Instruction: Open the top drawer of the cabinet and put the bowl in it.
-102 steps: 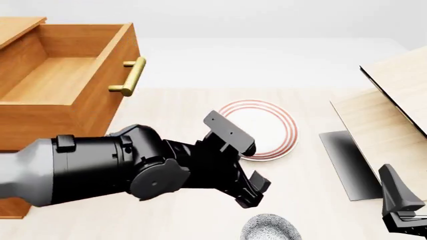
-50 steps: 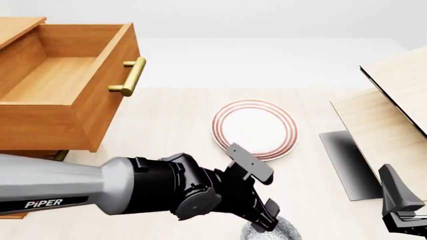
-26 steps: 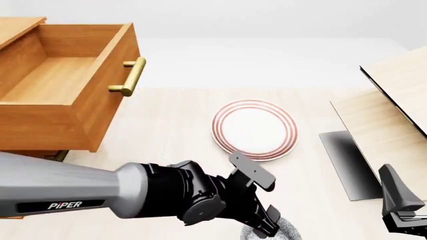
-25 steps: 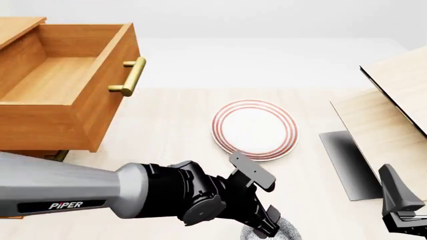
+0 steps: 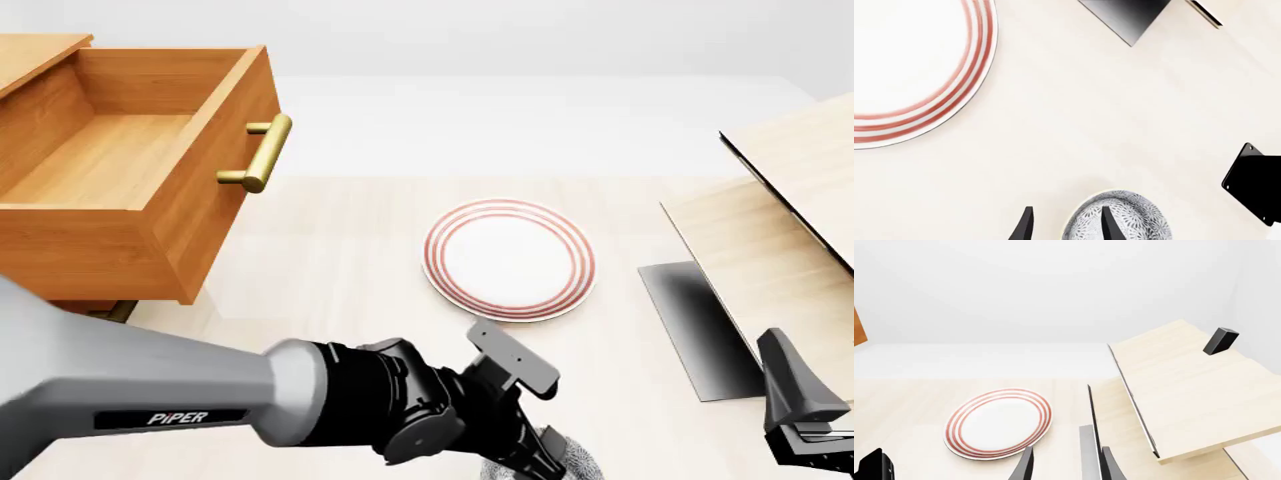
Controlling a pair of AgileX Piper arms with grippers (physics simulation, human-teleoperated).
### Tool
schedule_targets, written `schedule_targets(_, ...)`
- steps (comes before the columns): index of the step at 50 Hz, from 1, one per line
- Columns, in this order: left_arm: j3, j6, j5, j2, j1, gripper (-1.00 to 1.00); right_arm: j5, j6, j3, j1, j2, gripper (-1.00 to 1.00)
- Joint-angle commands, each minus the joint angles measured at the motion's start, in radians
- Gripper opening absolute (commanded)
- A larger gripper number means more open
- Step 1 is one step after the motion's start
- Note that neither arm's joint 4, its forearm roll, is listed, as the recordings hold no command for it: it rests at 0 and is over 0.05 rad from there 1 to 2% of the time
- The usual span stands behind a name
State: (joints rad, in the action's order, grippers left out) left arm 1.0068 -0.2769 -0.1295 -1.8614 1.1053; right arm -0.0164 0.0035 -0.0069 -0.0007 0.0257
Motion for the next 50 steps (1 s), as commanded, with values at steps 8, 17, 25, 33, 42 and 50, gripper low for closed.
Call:
schedule_targets(8,0.003,-0.037,0.023,-0.043,0.02,1.0,0.004,-0.001,0.001,0.0,-0.006,1.0)
schedule_targets(17,0.009,-0.047,0.028,-0.062,0.027,1.0,0.004,-0.001,0.001,0.0,-0.006,1.0)
schedule_targets(25,0.0,-0.049,0.033,-0.06,0.022,1.0,0.004,-0.001,0.001,0.0,-0.006,1.0)
schedule_targets(33,-0.006,-0.049,0.033,-0.047,0.023,-1.0,0.004,-0.001,0.001,0.0,-0.006,1.0)
schedule_targets(42,0.003,-0.056,0.017,-0.005,0.036,-1.0,0.004,-0.001,0.001,0.0,-0.006,1.0)
schedule_targets(50,-0.012,-0.038,0.006,0.047,0.02,-1.0,0.004,-0.001,0.001,0.0,-0.006,1.0)
